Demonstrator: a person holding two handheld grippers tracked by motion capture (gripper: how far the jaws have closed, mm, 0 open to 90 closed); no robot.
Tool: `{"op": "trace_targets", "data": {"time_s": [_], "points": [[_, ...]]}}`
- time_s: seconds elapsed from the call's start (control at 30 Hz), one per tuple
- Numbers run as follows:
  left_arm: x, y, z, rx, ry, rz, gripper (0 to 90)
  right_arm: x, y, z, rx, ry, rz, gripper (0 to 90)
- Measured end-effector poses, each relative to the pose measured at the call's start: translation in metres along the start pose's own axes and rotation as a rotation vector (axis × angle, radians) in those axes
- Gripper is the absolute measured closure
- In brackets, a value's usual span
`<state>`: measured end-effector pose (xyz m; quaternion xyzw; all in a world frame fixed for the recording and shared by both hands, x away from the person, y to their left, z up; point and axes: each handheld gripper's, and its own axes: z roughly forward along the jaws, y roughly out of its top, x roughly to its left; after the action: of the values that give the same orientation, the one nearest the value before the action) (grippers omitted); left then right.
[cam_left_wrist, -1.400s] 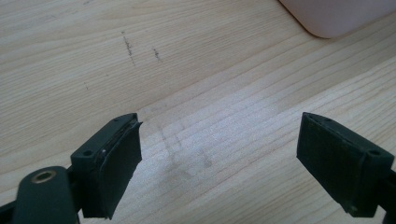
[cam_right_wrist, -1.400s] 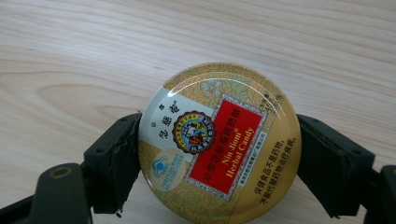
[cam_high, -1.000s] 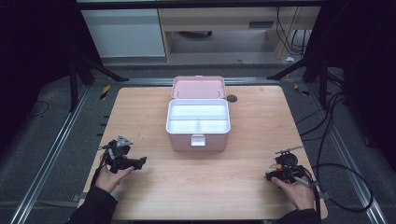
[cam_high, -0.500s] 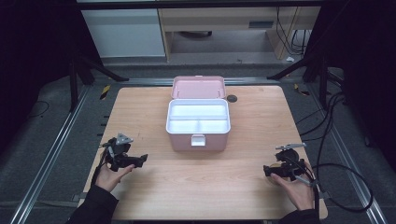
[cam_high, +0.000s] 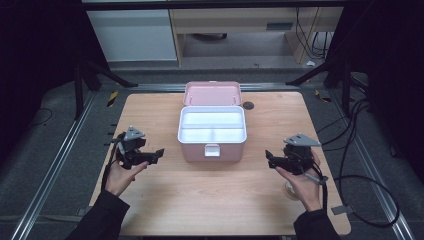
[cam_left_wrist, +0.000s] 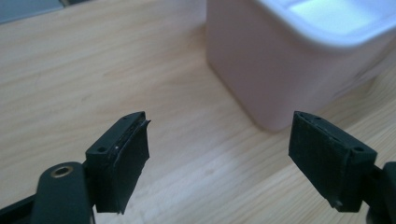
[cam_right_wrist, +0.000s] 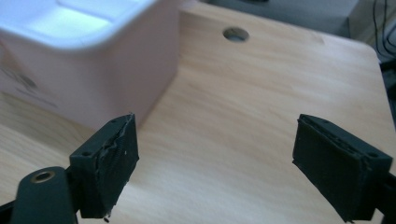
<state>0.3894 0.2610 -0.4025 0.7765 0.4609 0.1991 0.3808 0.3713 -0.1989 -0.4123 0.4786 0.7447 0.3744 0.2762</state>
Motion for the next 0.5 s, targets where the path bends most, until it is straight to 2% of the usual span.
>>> {"op": "trace_targets", "data": {"time_s": [0.03, 0.07, 0.13, 0.17, 0.2, 0.23, 0.3, 0.33, 0.37, 0.5], "points": [[-0.001, 0.005, 0.001, -0.012, -0.004, 0.002, 21.3, 0.004, 0.008, 0.003, -0.021, 0.019, -0.004, 17.0], [-0.001, 0.005, 0.001, -0.012, -0.004, 0.002, 22.0, 0.004, 0.008, 0.003, -0.021, 0.019, -0.004, 17.0], [-0.006, 0.018, 0.006, -0.02, -0.011, 0.013, 22.6, 0.013, 0.026, 0.011, -0.05, 0.057, -0.019, 19.3], [-0.006, 0.018, 0.006, -0.02, -0.011, 0.013, 22.9, 0.013, 0.026, 0.011, -0.05, 0.057, -0.019, 19.3], [-0.008, 0.025, 0.011, -0.024, -0.002, 0.024, 23.5, 0.019, 0.037, 0.017, -0.071, 0.073, -0.033, 22.1], [-0.008, 0.025, 0.011, -0.024, -0.002, 0.024, 24.2, 0.019, 0.037, 0.017, -0.071, 0.073, -0.033, 22.1], [-0.012, 0.034, 0.02, -0.039, -0.01, 0.029, 25.4, 0.025, 0.052, 0.028, -0.089, 0.1, -0.024, 26.0], [-0.012, 0.034, 0.02, -0.039, -0.01, 0.029, 26.1, 0.025, 0.052, 0.028, -0.089, 0.1, -0.024, 26.0], [-0.014, 0.04, 0.027, -0.037, -0.018, 0.026, 26.2, 0.029, 0.059, 0.037, -0.085, 0.109, -0.023, 29.0], [-0.019, 0.046, 0.042, -0.051, -0.029, 0.02, 30.7, 0.036, 0.065, 0.055, -0.067, 0.14, -0.022, 37.3]]}}
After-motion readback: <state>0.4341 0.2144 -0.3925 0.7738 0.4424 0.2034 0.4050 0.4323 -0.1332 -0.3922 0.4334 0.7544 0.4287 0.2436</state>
